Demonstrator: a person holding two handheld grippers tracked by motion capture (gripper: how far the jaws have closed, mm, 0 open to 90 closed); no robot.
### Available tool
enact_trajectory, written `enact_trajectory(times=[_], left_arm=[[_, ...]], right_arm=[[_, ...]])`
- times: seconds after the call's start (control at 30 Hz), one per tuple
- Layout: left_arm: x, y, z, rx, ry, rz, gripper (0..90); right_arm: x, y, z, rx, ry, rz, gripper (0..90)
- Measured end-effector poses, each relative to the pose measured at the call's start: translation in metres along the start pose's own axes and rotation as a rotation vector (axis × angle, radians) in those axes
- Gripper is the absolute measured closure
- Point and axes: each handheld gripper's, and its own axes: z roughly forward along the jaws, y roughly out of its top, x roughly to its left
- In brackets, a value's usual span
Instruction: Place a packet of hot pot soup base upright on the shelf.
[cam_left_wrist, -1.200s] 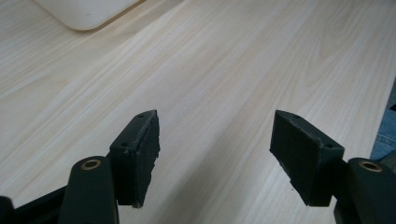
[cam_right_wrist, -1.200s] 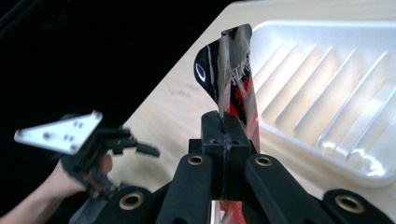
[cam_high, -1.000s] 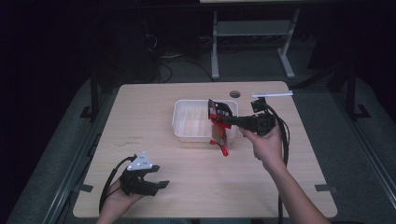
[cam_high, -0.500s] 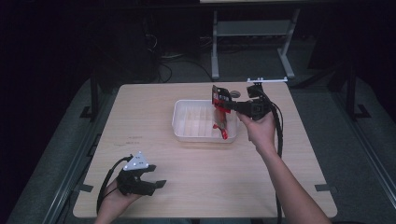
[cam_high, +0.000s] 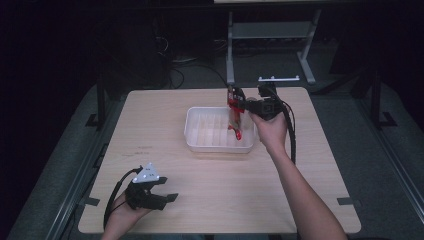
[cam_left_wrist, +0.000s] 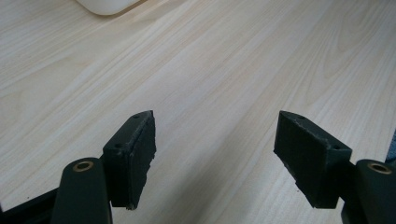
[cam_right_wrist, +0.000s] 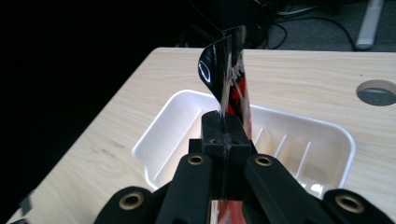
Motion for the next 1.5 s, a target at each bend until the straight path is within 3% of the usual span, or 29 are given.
enact_trajectory(times=[0.27,0.8,1.5], left_arm=[[0.000,0.000,0.000,-0.005,-0.001,-0.002,29.1],[0.000,0.000,0.000,0.000,-0.004,0.005,29.0],[-0.002,0.001,-0.002,-0.010,-0.007,0.005,29.3]], right_arm=[[-0.003,0.004,0.018,0.003,-0.058,-0.008,90.0],[-0.002,0.003,0.041,0.019,-0.103,-0.018,90.0],[0.002,-0.015,0.057,0.001,-0.099,-0.044,90.0]])
